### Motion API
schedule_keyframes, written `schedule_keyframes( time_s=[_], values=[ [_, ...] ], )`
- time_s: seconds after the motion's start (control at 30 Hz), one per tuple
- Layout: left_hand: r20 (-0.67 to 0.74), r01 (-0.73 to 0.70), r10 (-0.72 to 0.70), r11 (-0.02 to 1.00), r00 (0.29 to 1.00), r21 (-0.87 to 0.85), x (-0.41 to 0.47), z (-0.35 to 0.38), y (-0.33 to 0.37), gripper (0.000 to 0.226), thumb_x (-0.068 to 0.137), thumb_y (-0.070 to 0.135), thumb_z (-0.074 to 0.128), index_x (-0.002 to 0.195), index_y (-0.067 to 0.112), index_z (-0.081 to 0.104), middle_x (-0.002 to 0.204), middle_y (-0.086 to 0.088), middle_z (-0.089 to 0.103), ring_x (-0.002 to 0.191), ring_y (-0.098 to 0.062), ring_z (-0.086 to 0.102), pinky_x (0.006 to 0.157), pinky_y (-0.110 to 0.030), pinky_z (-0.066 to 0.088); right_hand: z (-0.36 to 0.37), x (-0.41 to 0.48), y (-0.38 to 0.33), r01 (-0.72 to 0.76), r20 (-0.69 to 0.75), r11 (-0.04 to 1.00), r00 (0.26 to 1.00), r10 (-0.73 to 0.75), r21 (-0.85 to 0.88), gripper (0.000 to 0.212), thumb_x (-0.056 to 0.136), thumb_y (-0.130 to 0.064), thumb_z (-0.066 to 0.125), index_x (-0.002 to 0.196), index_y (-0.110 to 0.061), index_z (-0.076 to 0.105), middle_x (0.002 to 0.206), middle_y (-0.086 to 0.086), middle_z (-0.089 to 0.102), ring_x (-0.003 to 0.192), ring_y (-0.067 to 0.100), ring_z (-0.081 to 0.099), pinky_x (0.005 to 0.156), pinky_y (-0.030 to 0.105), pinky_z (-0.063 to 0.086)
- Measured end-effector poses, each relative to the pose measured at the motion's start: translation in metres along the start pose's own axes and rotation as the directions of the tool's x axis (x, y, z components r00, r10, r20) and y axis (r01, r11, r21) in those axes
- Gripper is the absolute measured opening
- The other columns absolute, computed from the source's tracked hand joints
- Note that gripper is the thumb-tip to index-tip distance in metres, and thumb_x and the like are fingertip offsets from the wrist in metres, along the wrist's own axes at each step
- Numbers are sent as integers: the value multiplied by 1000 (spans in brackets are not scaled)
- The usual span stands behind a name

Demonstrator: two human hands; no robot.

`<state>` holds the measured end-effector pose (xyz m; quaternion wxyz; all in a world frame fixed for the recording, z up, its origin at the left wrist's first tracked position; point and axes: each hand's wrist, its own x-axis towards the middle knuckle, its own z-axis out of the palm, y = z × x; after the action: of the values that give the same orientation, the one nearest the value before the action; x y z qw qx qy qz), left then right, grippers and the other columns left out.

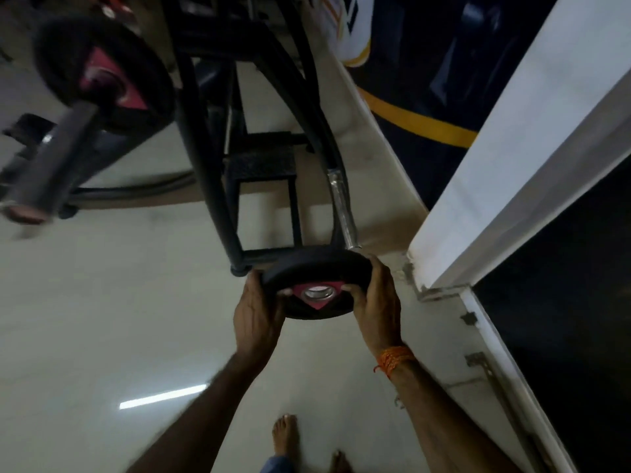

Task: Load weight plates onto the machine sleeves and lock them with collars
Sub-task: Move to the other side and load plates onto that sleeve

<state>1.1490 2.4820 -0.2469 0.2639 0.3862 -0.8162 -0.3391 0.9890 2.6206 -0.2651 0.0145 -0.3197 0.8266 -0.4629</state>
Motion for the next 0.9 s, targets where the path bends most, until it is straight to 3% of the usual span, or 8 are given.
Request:
schedule_keyframes(
  time_s=[0.2, 0.33, 0.4, 0.43, 0.5, 0.57, 0.67, 0.9],
  values=[
    [-244, 2, 18, 997, 970, 80, 2, -129, 2, 32, 94, 39, 66, 110, 22, 44, 88, 13, 57, 63, 4, 47, 53, -13, 29, 21, -4, -127, 291, -110, 956, 952, -286, 32, 71, 95, -41, 66, 156, -16, 38, 146, 14, 55, 133, 20, 54, 97, 34, 55],
    [-343, 2, 32, 995, 939, 98, 5, -209, -15, 30, 92, 29, 67, 111, 28, 44, 82, 19, 53, 64, 2, 47, 56, -14, 30, 54, -13, -203, 390, -174, 920, 909, -379, 29, 73, 94, -33, 72, 155, -10, 42, 146, 15, 55, 132, 8, 46, 102, 5, 37],
    [-365, -20, 58, 994, 929, 107, 10, -249, -31, 35, 92, 28, 68, 119, 27, 47, 90, 19, 54, 71, -3, 50, 59, -14, 30, 77, -19, -238, 390, -178, 921, 907, -382, 13, 75, 91, -31, 77, 155, -9, 43, 143, 17, 58, 132, 16, 53, 104, -5, 22],
    [-375, -33, 75, 993, 924, 116, 13, -270, -41, 36, 91, 28, 68, 121, 26, 47, 93, 18, 56, 74, -5, 51, 59, -13, 30, 90, -22, -257, 396, -188, 918, 902, -388, 4, 75, 91, -33, 77, 154, -10, 44, 141, 16, 60, 131, 22, 57, 108, -3, 19],
    [-379, -50, 94, 991, 920, 126, 22, -305, -60, 37, 92, 31, 69, 122, 24, 49, 97, 13, 58, 78, -7, 52, 59, -11, 30, 112, -28, -289, 409, -204, 912, 894, -399, 7, 76, 93, -40, 72, 157, -14, 40, 144, 14, 59, 133, 27, 59, 112, 14, 36],
    [-373, -61, 104, 990, 922, 125, 33, -333, -75, 37, 93, 33, 68, 122, 20, 50, 97, 11, 58, 78, -8, 51, 60, -10, 29, 131, -32, -314, 416, -199, 909, 894, -401, 37, 75, 96, -40, 69, 160, -19, 35, 151, 12, 53, 137, 26, 56, 102, 30, 53],
    [-338, -94, 133, 987, 932, 127, 49, -361, -88, 37, 94, 37, 67, 121, 19, 51, 95, 9, 57, 74, -7, 49, 58, -11, 29, 150, -34, -340, 391, -215, 920, 901, -377, 25, 77, 96, -35, 71, 161, -21, 32, 153, 11, 50, 139, 26, 54, 98, 42, 59],
    [-249, -107, 134, 987, 959, 118, 89, -375, -102, 37, 93, 50, 62, 114, 23, 46, 92, 10, 59, 75, -10, 57, 61, -24, 38, 169, -23, -363, 305, -255, 949, 914, -315, -81, 76, 94, -37, 73, 159, -17, 37, 148, 12, 57, 133, 29, 59, 95, 36, 57]
  ],
)
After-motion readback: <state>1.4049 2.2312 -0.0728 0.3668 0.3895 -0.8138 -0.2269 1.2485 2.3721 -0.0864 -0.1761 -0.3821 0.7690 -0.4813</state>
